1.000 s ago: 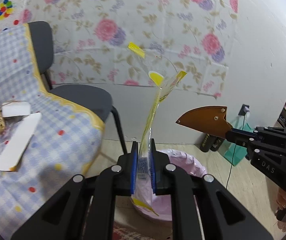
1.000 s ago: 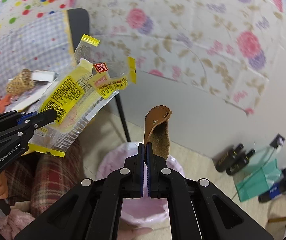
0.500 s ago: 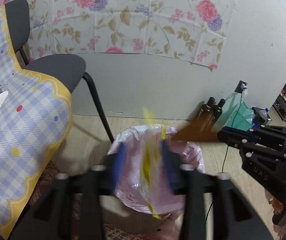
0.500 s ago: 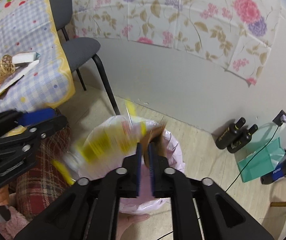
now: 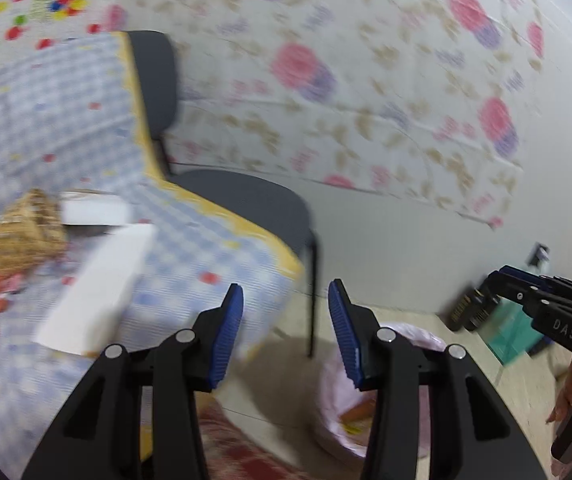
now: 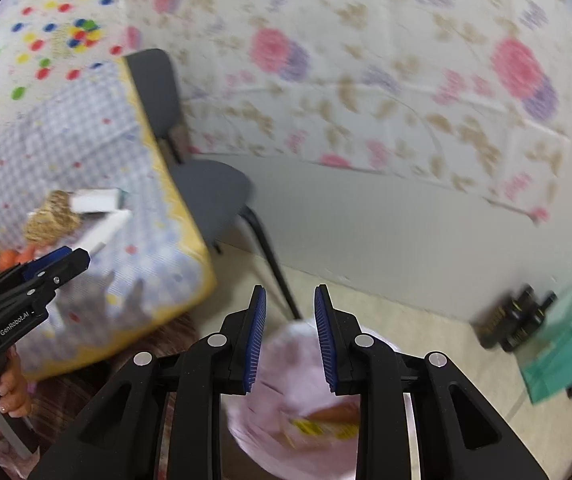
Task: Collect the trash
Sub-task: 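Open the left tool to drop the wrapper into the bin, then move the right tool to the white card and close on it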
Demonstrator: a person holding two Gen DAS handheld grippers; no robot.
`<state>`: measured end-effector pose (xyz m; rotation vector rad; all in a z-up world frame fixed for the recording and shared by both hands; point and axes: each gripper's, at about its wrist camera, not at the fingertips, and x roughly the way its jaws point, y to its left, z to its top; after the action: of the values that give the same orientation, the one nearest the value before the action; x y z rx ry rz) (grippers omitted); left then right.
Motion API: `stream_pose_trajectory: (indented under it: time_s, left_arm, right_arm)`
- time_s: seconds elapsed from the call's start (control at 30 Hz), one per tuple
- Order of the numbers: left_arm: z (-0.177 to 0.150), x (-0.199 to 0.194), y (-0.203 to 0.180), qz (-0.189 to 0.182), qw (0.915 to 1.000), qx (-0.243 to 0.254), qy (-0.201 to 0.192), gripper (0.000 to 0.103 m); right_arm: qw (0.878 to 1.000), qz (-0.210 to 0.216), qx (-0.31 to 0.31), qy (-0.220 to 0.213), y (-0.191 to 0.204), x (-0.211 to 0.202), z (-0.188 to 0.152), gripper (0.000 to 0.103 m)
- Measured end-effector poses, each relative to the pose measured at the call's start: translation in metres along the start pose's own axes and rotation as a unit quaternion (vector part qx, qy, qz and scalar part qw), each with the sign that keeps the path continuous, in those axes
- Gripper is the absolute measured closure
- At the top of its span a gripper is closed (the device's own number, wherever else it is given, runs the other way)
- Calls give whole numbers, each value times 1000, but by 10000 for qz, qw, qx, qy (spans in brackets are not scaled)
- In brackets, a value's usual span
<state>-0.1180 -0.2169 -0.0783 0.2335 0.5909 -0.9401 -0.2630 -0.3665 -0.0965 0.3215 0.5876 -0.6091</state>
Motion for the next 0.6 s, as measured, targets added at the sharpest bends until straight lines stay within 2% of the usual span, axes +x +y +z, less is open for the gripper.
stream_pose_trajectory:
  time_s: [0.2, 0.33, 0.6]
  left_arm:
    - [10, -27, 63, 774, 9958, -420, -233, 60]
    - [12, -46, 104, 1242, 9896, -654, -323, 60]
    - [9, -84, 183, 2098, 9703, -1110, -468, 60]
  right_arm:
    - [9976, 500, -480, -58, 62, 22, 28, 75]
    - [9932, 837, -807, -78, 105, 36, 42, 75]
    - [9839, 1339, -1171, -148, 170, 55, 60, 75]
